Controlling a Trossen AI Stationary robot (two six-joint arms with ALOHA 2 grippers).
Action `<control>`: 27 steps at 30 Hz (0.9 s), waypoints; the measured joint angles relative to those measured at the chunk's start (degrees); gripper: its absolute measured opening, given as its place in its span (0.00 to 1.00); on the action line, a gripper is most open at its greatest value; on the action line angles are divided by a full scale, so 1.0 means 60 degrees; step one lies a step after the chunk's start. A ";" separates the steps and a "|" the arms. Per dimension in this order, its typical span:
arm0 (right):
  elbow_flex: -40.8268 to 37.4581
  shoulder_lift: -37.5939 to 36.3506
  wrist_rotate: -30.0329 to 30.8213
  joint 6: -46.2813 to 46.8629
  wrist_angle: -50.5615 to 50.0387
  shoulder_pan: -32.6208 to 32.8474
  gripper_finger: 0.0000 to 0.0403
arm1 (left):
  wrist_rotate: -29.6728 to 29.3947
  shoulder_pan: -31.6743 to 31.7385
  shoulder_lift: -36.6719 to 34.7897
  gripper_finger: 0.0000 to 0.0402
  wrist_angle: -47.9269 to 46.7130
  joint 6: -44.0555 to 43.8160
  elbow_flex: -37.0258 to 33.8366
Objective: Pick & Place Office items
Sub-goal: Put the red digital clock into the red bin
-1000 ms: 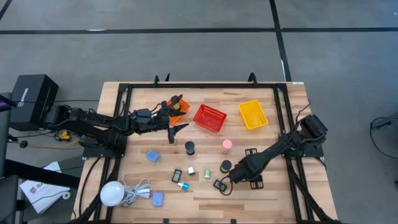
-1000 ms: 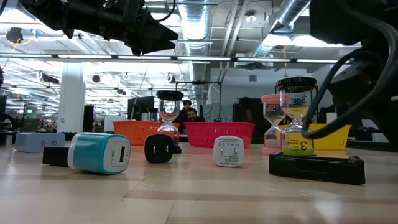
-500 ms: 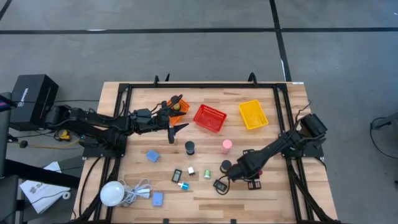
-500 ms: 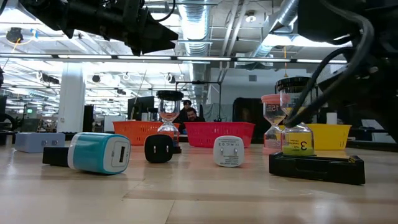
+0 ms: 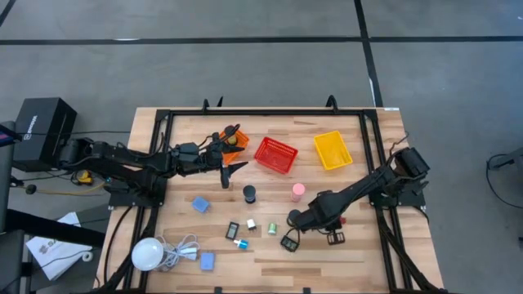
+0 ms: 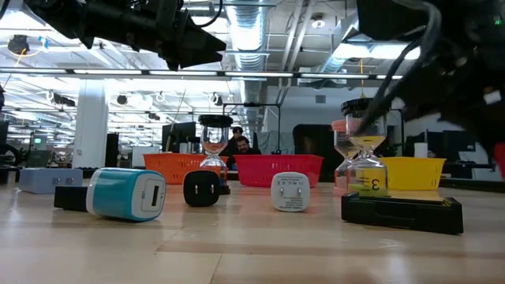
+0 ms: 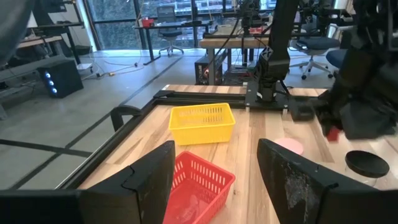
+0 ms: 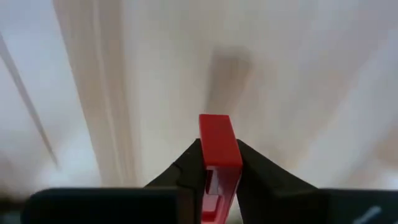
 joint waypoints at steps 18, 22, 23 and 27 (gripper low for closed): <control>0.0118 -0.2974 0.4062 -0.2567 0.0535 -0.4137 0.13 | -0.0003 0.0004 0.0000 0.55 0.0102 0.0000 0.0000; 0.0118 -0.3038 0.3523 -0.4244 0.3093 -0.5257 0.15 | 0.0000 0.0007 0.0000 0.55 0.0098 0.0000 0.0000; 0.0118 -0.3025 0.3228 -0.4632 0.3622 -0.5495 0.16 | -0.0003 0.0007 0.0000 0.55 0.0102 0.0001 0.0000; 0.0118 -0.2532 0.2262 -0.5360 0.5639 -0.6272 0.17 | -0.0003 0.0007 0.0000 0.55 0.0102 0.0000 0.0000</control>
